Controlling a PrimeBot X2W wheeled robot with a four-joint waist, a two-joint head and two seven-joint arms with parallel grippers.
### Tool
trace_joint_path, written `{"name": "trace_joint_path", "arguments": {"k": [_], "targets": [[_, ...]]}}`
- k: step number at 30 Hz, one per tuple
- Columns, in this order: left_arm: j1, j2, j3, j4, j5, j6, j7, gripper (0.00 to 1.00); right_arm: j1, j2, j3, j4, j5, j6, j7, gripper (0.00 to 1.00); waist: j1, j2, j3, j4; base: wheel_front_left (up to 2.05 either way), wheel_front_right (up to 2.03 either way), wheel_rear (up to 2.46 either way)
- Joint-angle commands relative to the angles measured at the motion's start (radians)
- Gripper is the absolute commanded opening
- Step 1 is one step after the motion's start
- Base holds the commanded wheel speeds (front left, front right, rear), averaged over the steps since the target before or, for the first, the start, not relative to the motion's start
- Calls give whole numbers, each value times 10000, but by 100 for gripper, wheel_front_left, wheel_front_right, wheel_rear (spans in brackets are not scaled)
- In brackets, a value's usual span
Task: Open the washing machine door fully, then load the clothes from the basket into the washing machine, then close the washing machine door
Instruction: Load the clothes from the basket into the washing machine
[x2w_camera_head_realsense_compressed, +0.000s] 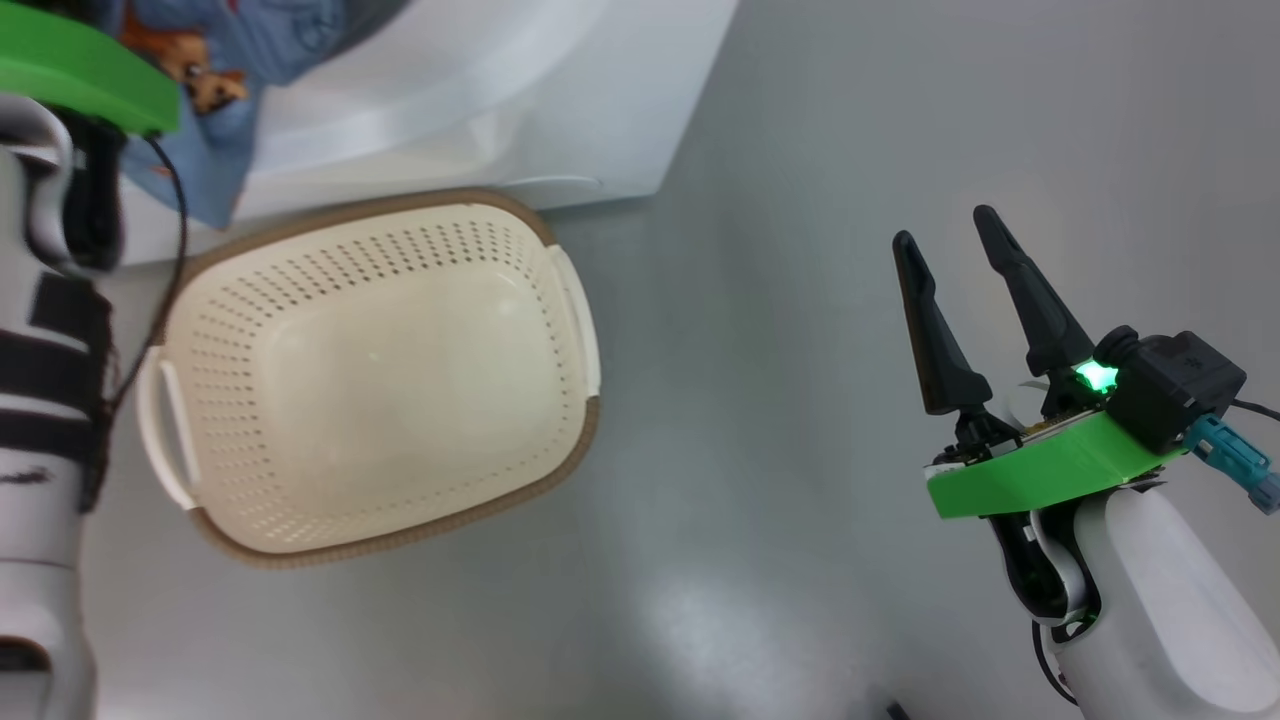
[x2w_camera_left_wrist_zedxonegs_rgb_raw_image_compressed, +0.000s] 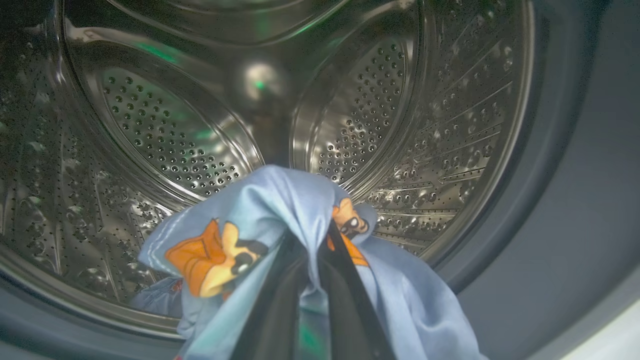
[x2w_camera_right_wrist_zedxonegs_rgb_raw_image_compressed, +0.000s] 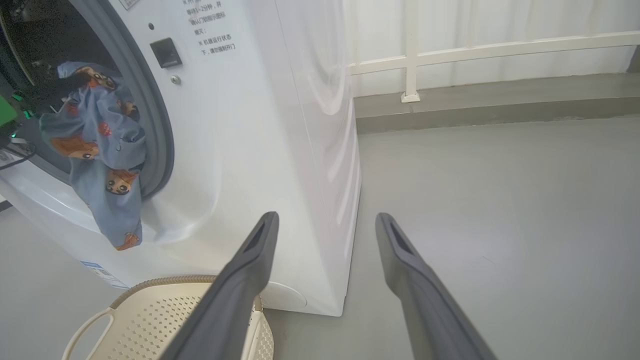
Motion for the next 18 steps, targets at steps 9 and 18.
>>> {"name": "trace_joint_path", "arguments": {"k": [9, 18], "targets": [[-956, 817, 1770, -1984, 1228, 205, -65, 0, -23, 234, 175, -393, -150, 54, -80, 100, -2, -1, 1110, -946, 0, 0, 0], [-468, 223, 2365, -355, 2005, 98, -48, 100, -14, 309, 214, -302, -199, 54, -80, 100, -2, -1, 1027, -948, 0, 0, 0]]}}
